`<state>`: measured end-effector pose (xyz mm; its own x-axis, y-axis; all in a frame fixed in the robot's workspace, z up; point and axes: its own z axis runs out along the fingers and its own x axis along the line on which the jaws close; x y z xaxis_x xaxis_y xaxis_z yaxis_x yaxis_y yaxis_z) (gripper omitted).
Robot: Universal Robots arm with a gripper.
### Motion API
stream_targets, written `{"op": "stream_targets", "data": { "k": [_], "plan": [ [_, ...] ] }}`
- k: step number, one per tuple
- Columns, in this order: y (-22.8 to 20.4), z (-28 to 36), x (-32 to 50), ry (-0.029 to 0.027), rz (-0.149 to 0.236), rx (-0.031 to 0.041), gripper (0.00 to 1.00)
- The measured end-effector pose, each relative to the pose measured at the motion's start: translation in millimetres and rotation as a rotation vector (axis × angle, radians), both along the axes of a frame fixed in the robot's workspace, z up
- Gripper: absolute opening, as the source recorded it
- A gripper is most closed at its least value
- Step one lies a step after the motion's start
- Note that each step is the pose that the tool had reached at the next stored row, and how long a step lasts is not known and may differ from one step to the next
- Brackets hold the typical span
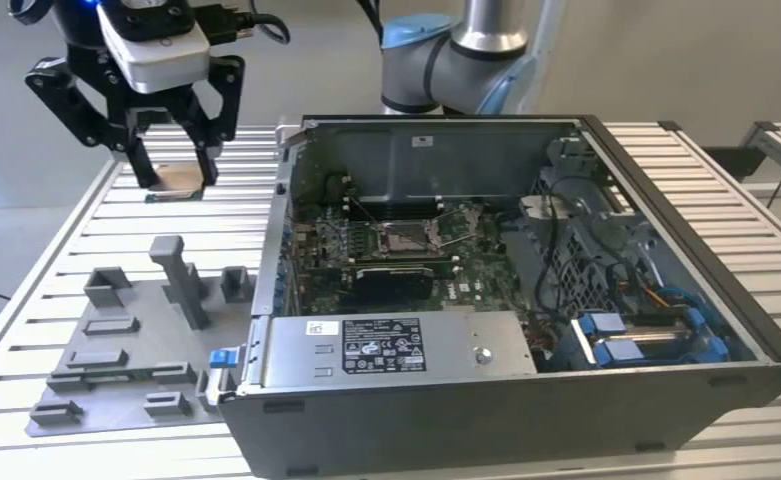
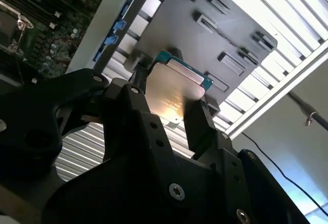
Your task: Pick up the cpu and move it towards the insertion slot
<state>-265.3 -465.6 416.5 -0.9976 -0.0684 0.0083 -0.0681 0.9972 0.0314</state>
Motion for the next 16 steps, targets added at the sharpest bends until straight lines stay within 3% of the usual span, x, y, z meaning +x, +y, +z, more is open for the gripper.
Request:
{"op": "stream_targets", "data": {
  "k": [16],
  "plan": [
    [0.0,0.0,54.6,0.0000,0.000,0.0000,0.00]
  ]
}}
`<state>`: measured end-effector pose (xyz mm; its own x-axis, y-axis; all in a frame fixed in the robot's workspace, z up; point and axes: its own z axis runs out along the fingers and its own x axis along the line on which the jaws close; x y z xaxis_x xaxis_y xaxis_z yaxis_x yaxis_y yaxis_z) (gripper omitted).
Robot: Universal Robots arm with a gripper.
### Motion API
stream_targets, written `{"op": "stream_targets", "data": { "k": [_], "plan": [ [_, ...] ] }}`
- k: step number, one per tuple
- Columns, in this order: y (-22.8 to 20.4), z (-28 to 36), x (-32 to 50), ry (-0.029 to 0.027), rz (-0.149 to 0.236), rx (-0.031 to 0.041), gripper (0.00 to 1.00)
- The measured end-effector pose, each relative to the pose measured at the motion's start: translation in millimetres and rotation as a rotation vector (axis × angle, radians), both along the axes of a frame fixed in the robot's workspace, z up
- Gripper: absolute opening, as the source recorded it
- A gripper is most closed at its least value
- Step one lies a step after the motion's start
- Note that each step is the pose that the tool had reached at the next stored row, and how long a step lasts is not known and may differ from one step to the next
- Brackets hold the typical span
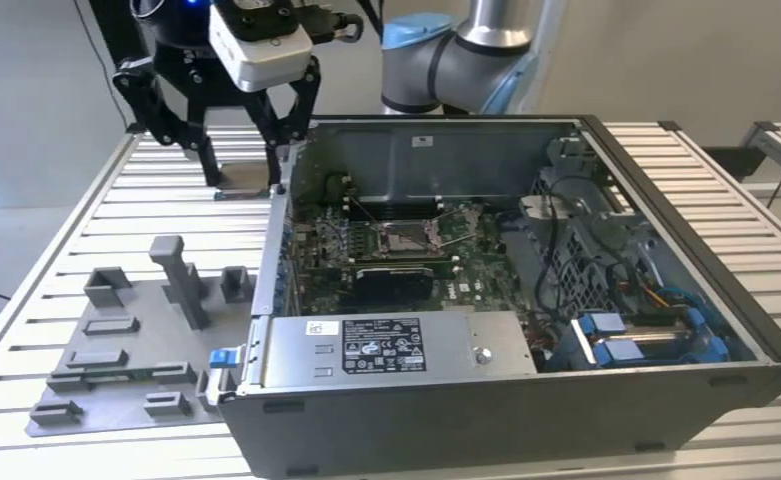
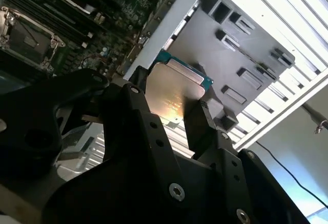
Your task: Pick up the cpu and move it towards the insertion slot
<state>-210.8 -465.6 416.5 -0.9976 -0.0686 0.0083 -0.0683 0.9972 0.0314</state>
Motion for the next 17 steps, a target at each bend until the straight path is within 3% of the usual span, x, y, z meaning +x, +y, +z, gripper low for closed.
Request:
{"op": "stream_targets", "data": {
  "k": [17],
  "plan": [
    [0.0,0.0,61.4,0.0000,0.000,0.0000,0.00]
  ]
}}
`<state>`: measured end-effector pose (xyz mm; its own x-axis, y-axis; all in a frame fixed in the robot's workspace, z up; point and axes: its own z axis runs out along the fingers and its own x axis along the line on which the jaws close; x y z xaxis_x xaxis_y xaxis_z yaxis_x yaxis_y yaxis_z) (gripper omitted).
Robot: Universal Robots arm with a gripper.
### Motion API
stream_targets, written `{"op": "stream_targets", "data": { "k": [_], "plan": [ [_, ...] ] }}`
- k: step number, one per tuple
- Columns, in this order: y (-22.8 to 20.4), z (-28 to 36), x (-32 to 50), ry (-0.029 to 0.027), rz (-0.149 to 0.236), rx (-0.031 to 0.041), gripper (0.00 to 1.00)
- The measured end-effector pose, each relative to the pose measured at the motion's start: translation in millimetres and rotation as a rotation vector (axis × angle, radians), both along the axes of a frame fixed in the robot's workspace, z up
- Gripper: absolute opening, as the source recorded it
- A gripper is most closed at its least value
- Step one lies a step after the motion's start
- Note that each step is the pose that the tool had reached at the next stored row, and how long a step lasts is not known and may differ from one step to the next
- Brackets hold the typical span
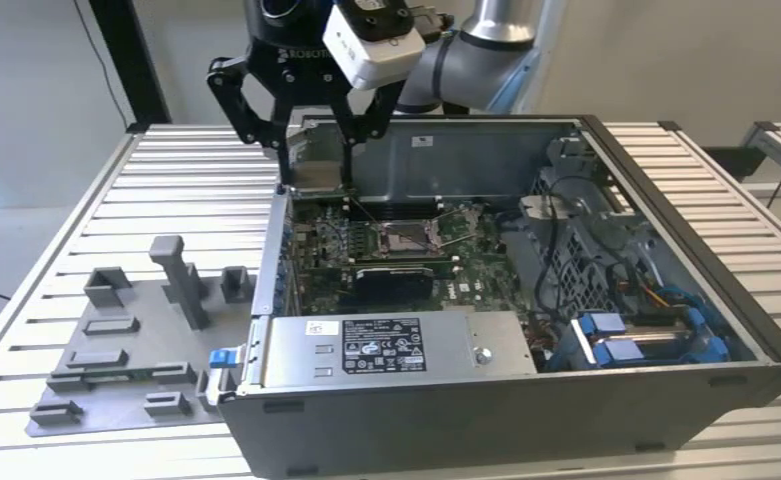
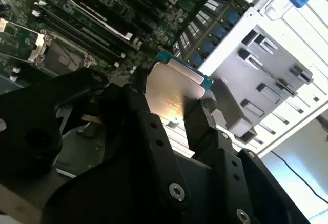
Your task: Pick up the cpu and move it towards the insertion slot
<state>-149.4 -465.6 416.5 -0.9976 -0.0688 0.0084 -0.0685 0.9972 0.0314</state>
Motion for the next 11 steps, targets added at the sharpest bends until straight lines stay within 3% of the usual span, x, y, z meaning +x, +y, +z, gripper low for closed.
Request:
{"op": "stream_targets", "data": {
  "k": [11],
  "plan": [
    [0.0,0.0,38.7,0.0000,0.000,0.0001,0.00]
  ]
}}
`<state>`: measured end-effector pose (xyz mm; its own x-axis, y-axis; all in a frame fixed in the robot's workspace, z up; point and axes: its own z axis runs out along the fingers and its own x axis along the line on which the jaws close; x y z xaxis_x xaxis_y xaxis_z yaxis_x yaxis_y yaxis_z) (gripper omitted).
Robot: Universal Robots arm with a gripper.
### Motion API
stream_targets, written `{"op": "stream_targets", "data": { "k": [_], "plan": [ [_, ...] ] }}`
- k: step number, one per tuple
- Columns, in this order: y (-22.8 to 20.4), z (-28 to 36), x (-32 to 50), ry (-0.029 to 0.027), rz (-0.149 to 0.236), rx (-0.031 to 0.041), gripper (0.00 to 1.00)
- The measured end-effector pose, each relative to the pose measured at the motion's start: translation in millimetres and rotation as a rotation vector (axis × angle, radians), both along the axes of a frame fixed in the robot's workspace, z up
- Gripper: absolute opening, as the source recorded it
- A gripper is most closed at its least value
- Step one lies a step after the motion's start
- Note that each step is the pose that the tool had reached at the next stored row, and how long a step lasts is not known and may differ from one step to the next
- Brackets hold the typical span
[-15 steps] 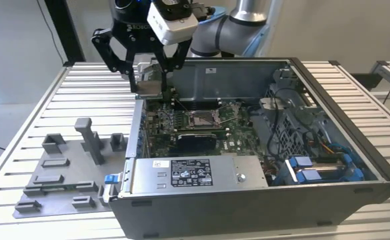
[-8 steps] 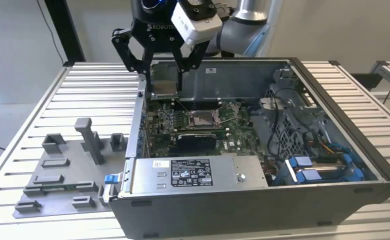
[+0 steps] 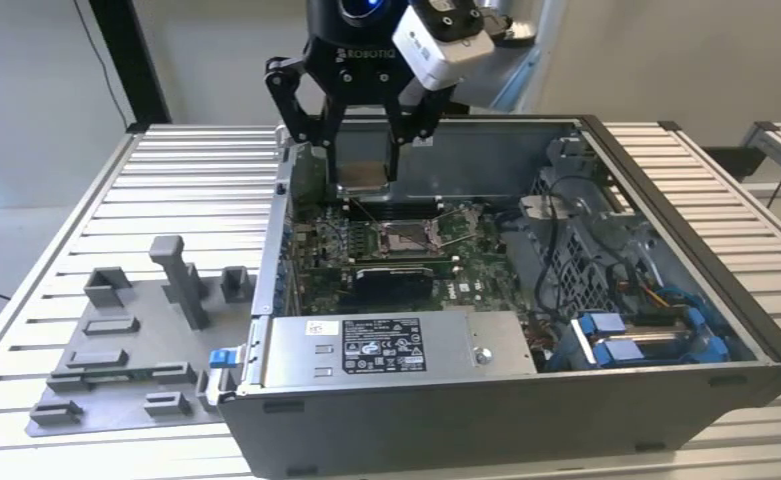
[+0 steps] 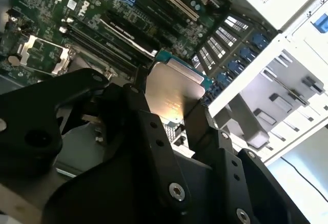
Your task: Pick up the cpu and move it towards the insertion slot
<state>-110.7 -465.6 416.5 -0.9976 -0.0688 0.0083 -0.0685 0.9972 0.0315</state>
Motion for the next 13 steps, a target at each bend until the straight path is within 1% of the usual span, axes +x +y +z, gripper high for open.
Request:
{"op": "stream_targets", "data": {
  "k": [13],
  "plan": [
    [0.0,0.0,43.1,0.0000,0.000,-0.0001,0.00]
  ]
}}
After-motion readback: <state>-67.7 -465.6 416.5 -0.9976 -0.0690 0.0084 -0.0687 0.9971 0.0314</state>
